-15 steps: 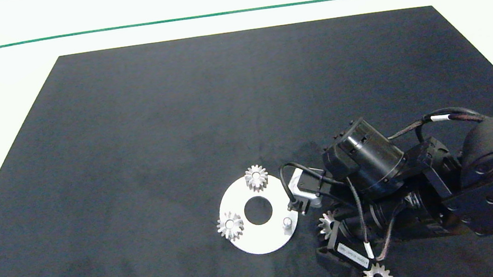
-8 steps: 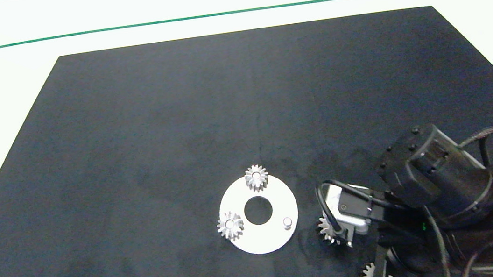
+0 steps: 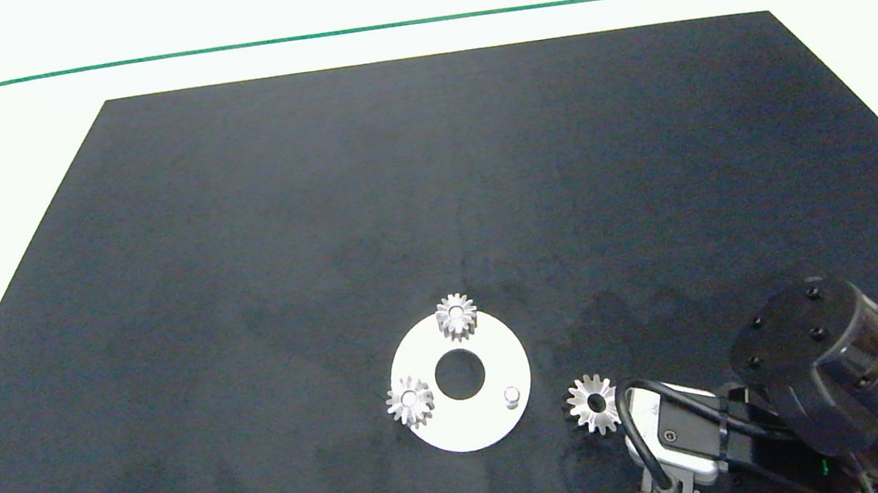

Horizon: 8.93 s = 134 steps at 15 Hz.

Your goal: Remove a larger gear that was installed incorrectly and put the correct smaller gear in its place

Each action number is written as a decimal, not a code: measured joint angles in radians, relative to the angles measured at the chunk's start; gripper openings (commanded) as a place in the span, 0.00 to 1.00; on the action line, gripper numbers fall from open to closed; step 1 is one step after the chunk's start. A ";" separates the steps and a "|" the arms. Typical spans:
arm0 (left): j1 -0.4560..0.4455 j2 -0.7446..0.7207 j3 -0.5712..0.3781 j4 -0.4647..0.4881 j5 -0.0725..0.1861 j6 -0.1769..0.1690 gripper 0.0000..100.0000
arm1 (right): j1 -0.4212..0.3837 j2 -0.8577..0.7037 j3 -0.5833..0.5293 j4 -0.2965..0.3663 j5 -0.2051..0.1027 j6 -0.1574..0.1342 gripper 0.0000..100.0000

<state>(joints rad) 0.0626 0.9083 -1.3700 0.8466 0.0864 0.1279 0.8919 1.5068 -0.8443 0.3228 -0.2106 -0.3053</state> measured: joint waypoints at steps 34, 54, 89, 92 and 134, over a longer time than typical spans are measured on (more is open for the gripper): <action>-0.001 0.003 0.001 -0.001 -0.001 0.000 1.00 | -0.035 0.104 0.053 -0.099 -0.003 -0.005 0.37; -0.003 0.007 0.008 -0.001 -0.001 0.000 1.00 | 0.042 0.069 -0.235 0.066 -0.013 -0.008 0.25; -0.003 0.007 0.006 -0.001 -0.002 0.002 1.00 | 0.026 0.354 -0.543 0.080 -0.014 -0.002 0.25; -0.004 0.007 0.007 -0.001 -0.001 0.002 1.00 | 0.027 0.354 -0.544 0.077 -0.013 -0.001 0.25; -0.057 -0.240 0.024 -0.131 -0.029 -0.069 1.00 | -0.333 -0.730 0.027 0.085 -0.411 0.216 1.00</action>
<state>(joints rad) 0.0051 0.6687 -1.3464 0.7157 0.0577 0.0585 0.5594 0.7764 -0.8172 0.4074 -0.6215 -0.0889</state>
